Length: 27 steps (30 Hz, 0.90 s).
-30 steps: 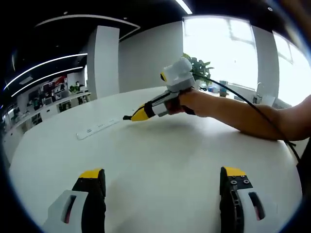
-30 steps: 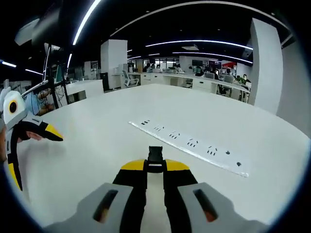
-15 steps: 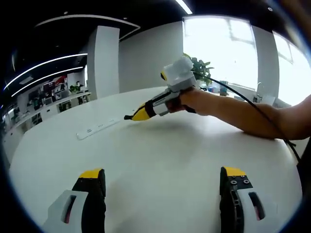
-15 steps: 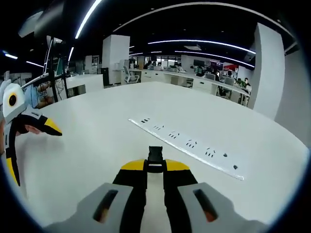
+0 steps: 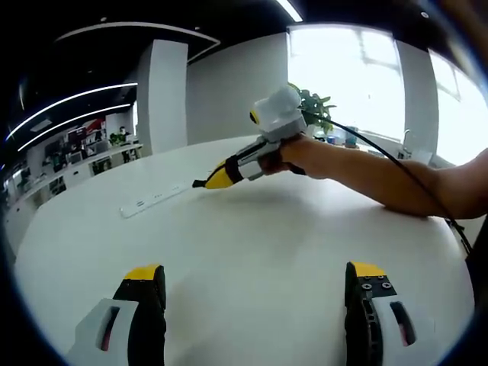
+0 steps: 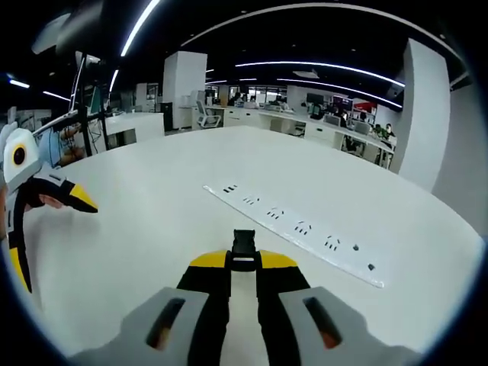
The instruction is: Snap the two parts of the plastic buckle together until the buckle closes and remains connected.
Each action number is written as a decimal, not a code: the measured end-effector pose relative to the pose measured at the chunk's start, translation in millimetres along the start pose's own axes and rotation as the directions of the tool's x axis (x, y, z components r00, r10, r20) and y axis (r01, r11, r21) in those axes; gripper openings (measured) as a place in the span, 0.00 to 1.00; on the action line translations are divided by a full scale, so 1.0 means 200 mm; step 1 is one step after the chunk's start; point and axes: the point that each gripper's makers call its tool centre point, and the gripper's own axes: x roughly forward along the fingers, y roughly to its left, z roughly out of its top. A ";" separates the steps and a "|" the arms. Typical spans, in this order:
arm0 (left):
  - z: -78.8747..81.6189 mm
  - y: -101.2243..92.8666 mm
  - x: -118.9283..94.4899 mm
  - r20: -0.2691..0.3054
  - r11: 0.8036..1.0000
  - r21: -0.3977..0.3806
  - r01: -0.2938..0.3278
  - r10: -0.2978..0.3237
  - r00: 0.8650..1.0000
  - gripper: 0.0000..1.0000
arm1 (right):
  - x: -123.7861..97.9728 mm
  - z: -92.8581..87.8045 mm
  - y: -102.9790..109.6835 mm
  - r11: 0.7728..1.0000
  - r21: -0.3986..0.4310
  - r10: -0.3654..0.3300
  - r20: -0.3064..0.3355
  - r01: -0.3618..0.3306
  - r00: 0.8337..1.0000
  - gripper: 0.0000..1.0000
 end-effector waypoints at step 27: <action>0.01 -0.01 0.00 0.008 1.000 -0.008 0.013 -0.013 1.000 0.99 | 0.03 -0.09 0.05 0.999 -0.009 0.040 -0.067 -0.041 0.997 0.09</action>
